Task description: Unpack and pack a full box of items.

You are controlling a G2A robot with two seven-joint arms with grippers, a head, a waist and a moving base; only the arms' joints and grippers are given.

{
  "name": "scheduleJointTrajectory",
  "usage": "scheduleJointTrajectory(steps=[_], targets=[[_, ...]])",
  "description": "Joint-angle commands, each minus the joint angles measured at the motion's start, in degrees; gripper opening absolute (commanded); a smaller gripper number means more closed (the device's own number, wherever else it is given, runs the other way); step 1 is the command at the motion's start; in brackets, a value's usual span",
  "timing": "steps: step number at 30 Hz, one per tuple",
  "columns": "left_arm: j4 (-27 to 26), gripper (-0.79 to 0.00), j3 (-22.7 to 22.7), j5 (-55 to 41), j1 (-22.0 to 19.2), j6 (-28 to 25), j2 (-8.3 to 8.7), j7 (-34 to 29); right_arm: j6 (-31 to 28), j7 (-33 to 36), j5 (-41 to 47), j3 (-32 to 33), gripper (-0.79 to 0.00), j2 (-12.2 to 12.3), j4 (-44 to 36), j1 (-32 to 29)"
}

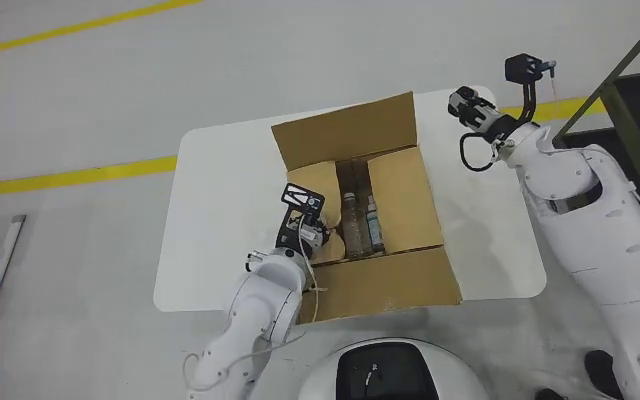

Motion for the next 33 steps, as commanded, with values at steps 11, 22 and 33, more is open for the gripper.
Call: scheduleJointTrajectory(steps=[11, 22, 33], targets=[[-0.3, -0.785, -2.2, 0.7, -0.2, -0.3, -0.44, -0.7, 0.1, -0.1, 0.1, 0.0, -0.785, 0.0, 0.0, -0.2], [0.7, -0.785, -1.5, -0.5, -0.2, -2.6, -1.04, -1.2, -1.6, -0.5, 5.2, -5.7, -0.785, -2.3, 12.2, 6.7], [1.3, -0.785, -2.0, 0.2, -0.4, -2.8, -1.52, -1.2, -11.7, 1.9, 12.2, -14.5, -0.785, -6.9, 28.0, 16.8]])
